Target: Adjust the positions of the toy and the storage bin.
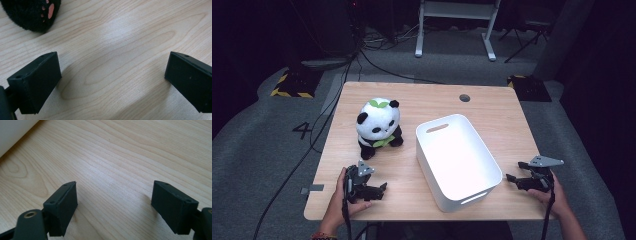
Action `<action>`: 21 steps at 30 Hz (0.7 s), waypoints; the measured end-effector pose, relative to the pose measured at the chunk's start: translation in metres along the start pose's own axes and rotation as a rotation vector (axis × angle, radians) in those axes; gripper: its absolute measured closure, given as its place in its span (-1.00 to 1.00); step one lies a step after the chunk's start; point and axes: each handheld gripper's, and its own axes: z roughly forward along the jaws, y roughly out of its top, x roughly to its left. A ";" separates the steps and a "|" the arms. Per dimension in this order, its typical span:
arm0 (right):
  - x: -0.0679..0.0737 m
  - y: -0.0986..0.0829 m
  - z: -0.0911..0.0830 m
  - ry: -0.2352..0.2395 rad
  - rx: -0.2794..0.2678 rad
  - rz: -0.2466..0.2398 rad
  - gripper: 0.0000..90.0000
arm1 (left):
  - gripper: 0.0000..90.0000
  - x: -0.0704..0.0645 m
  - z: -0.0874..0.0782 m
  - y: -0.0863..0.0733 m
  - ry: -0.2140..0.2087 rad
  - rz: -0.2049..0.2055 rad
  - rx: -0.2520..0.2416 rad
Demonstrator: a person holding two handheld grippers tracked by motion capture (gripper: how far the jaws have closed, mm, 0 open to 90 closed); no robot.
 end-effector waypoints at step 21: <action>0.000 0.000 0.000 0.002 0.003 0.007 -0.54 | -0.99 -0.061 0.016 0.019 -0.123 0.128 0.012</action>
